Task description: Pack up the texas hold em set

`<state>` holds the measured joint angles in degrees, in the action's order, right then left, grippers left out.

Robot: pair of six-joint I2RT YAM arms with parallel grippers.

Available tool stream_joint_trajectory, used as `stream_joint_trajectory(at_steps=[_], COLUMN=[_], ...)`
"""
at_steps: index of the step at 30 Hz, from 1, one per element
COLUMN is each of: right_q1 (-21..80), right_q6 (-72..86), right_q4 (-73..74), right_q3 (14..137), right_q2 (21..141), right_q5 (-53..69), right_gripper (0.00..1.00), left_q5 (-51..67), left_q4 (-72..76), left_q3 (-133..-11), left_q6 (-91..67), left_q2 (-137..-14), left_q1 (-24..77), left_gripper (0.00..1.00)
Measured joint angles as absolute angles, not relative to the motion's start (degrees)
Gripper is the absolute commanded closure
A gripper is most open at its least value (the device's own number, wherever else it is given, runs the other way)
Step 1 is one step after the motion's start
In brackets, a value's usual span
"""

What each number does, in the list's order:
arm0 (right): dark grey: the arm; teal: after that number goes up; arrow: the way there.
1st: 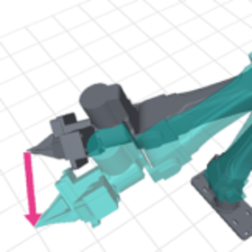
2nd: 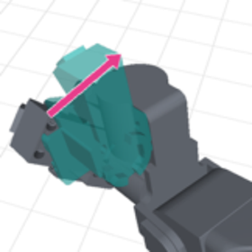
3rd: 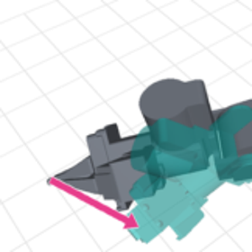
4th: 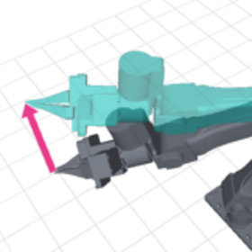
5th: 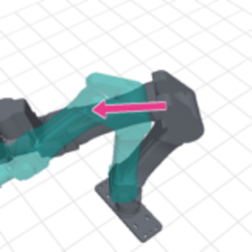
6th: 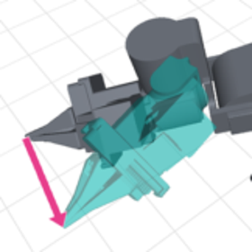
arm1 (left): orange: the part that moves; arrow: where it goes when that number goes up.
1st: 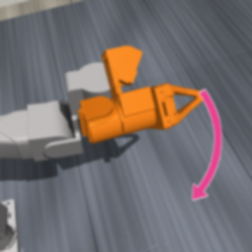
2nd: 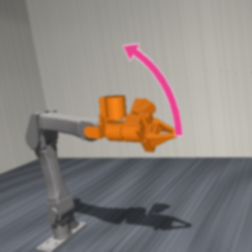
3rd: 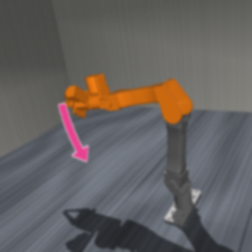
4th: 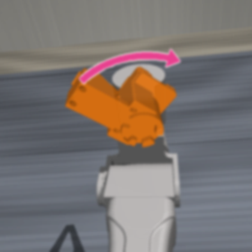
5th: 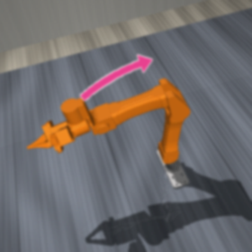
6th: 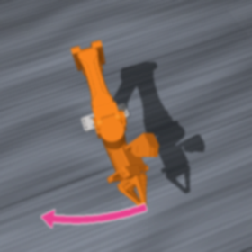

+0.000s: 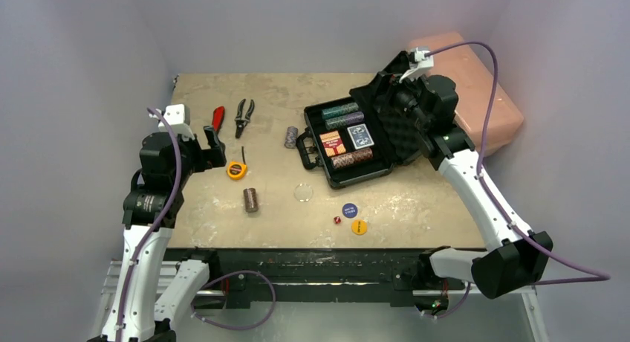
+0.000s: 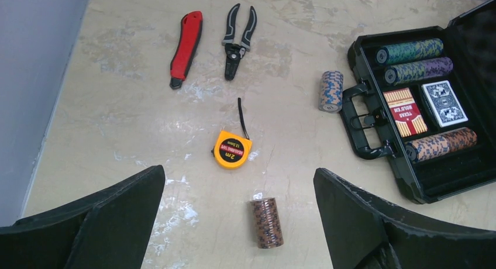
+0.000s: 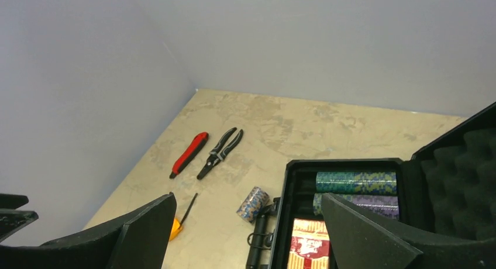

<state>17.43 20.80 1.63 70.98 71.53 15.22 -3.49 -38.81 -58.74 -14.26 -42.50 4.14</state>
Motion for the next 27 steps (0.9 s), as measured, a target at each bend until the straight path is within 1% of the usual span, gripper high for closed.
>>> stream_joint_trajectory(at_steps=[8, 20, 27], right_q1=[21.1, 31.2, 34.1], right_q6=[21.4, 20.9, 20.8], right_q4=[6.1, 17.3, 22.4], right_q3=[71.7, 72.5, 72.5], right_q2=[73.9, 75.0, 74.9], right_q5=[14.3, 5.1, 1.4], right_gripper=[0.01, 0.01, 0.01], left_q5=[-3.0, -2.9, -2.7], left_q4=[-39.1, -40.5, -41.4], left_q3=[-58.7, -58.7, -58.7], left_q6=[-14.4, -14.9, -15.6], left_q2=[-43.1, -43.2, -43.5], left_q1=[4.1, 4.1, 4.2], left_gripper=[0.01, 0.01, 0.01])
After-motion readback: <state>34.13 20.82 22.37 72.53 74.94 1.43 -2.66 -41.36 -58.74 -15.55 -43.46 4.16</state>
